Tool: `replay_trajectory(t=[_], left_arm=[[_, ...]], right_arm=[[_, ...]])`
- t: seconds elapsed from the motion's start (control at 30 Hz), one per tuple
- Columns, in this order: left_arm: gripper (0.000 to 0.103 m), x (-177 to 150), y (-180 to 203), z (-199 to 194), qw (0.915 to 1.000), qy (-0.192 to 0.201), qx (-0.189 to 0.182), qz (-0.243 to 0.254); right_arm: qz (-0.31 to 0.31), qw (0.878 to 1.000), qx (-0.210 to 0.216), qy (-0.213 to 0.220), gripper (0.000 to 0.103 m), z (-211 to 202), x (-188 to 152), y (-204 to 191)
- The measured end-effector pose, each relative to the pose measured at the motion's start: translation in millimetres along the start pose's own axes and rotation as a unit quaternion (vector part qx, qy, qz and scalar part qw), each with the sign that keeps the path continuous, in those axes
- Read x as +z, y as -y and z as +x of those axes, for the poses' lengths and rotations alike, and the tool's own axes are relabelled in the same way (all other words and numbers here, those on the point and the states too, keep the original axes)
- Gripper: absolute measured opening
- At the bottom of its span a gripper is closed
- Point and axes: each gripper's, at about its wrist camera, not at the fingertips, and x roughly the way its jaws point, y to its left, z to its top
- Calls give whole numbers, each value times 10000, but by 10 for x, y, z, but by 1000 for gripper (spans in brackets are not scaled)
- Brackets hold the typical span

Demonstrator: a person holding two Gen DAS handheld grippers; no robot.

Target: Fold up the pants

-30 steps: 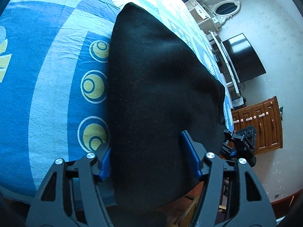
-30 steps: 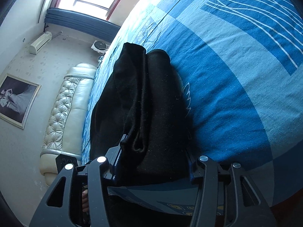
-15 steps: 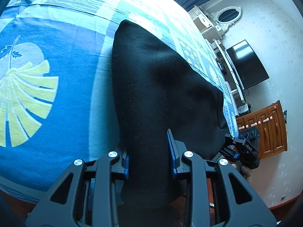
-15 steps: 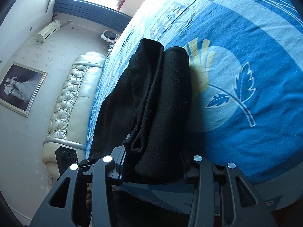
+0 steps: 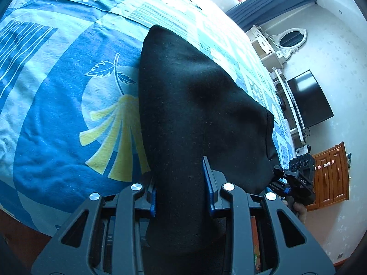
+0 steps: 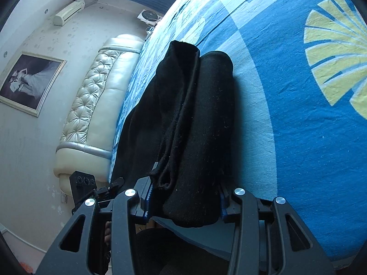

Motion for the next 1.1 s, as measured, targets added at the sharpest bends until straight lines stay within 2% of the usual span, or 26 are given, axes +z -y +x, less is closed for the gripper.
replay_trajectory(t=[0.93, 1.03, 1.1], left_arm=[[36, -12, -104, 4, 10000, 4, -8, -3], [39, -24, -92, 12, 10000, 28, 8, 22], [45, -46, -67, -2, 9998, 101, 48, 145]], right_arm=[[133, 9998, -9, 148, 42, -4, -30, -71], [142, 9998, 14, 169, 43, -11, -31, -79], [182, 9996, 71, 205, 46, -35, -25, -67]])
